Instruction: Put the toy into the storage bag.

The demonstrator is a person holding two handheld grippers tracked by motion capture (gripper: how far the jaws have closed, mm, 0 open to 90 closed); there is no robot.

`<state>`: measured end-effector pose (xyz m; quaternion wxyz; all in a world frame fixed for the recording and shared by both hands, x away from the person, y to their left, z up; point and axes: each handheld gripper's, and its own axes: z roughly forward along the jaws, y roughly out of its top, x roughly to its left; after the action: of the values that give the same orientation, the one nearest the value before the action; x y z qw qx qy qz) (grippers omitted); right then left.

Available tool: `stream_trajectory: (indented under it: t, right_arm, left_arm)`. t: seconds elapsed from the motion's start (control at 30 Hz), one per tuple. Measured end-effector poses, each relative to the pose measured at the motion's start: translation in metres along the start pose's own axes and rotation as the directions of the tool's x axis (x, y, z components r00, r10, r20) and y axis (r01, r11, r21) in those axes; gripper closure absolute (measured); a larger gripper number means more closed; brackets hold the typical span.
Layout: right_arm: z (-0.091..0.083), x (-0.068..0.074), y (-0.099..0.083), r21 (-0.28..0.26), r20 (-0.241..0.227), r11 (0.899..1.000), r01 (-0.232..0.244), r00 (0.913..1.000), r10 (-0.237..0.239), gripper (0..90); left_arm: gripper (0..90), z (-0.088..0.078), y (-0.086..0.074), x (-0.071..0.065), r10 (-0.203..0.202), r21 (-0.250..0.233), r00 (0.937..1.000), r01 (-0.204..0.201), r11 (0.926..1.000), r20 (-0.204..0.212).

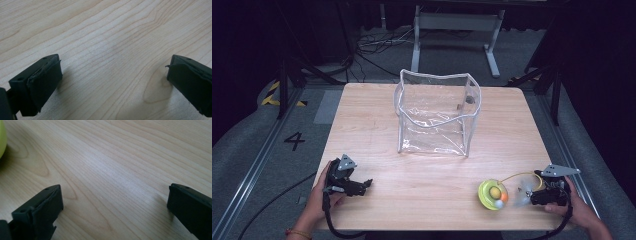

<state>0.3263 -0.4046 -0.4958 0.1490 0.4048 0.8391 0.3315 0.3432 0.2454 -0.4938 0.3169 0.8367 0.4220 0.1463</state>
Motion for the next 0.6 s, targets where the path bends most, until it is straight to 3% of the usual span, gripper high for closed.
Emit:
stream_trajectory:
  t: [0.13,0.23,0.33,0.43,0.53,0.6]
  right_arm:
    - [-0.001,-0.002,0.004,0.045,-0.007,0.999,0.014,0.9999,-0.014,0.2]
    - [-0.002,-0.002,0.004,0.047,-0.009,0.999,0.01,0.9999,-0.009,3.1]
    - [-0.008,-0.002,0.005,0.04,-0.021,0.999,0.02,0.9996,-0.019,22.8]
    - [-0.013,-0.003,0.009,0.07,-0.018,0.997,0.036,0.9992,-0.035,20.1]
    - [-0.019,-0.004,0.014,0.082,-0.035,0.996,0.023,0.9992,-0.02,23.9]
    - [-0.025,0.001,0.023,0.12,-0.042,0.991,0.063,0.9974,-0.059,24.9]
  left_arm:
    - [0.2,-0.001,0.0,0.001,0.019,0.0,0.9998,-0.019,0.9998,-0.004]
    - [0.3,-0.001,-0.002,0.001,-0.002,0.001,1.0,0.002,1.0,0.004]
    - [0.2,-0.001,-0.002,0.001,0.0,0.0,1.0,0.0,1.0,0.003]
    - [0.3,-0.002,-0.002,0.001,0.0,0.002,1.0,0.0,1.0,-0.002]
    - [0.3,-0.002,-0.002,0.001,0.008,0.0,0.9999,-0.008,1.0,-0.009]
    - [0.3,-0.002,-0.002,0.001,0.01,0.0,0.9999,-0.01,0.9999,-0.009]
